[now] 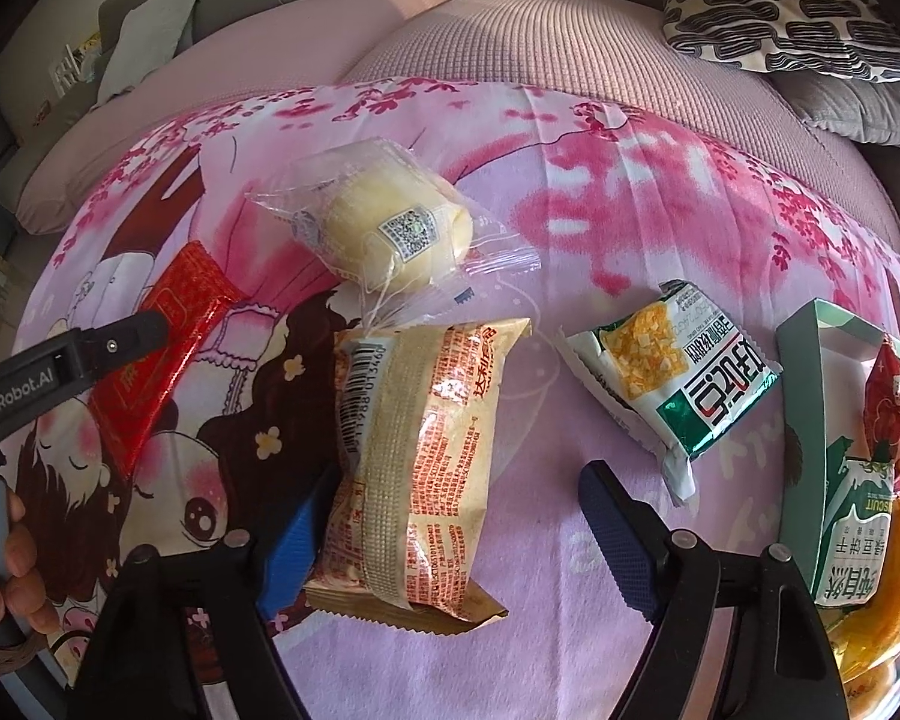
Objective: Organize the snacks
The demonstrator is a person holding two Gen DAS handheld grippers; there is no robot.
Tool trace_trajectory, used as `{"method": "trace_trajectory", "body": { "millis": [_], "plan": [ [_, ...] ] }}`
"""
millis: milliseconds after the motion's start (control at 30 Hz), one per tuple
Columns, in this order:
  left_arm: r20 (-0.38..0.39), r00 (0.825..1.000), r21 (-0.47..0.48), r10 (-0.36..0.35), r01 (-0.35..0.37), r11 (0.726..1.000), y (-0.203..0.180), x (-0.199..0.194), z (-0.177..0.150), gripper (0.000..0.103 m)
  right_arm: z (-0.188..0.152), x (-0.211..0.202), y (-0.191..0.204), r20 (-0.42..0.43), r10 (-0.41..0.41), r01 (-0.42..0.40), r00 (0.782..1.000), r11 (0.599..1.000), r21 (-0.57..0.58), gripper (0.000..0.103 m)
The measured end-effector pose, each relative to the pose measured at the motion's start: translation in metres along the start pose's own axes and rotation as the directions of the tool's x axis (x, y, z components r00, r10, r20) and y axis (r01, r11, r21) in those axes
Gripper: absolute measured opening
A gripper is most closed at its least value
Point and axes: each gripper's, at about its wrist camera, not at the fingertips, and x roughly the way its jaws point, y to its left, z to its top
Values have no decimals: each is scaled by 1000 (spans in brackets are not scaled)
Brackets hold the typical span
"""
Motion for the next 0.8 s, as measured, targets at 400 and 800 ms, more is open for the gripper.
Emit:
{"method": "trace_trajectory", "body": {
  "millis": [400,800],
  "plan": [
    [-86,996,115,-35,45,992,-38,9,-11,72,-5,-3,0,-7,20,-20,1000,1000,10,84],
    [-75,997,132,17,-7,991,-59,20,-11,72,-4,-5,3,-1,31,-31,1000,1000,-1,76]
  ]
}}
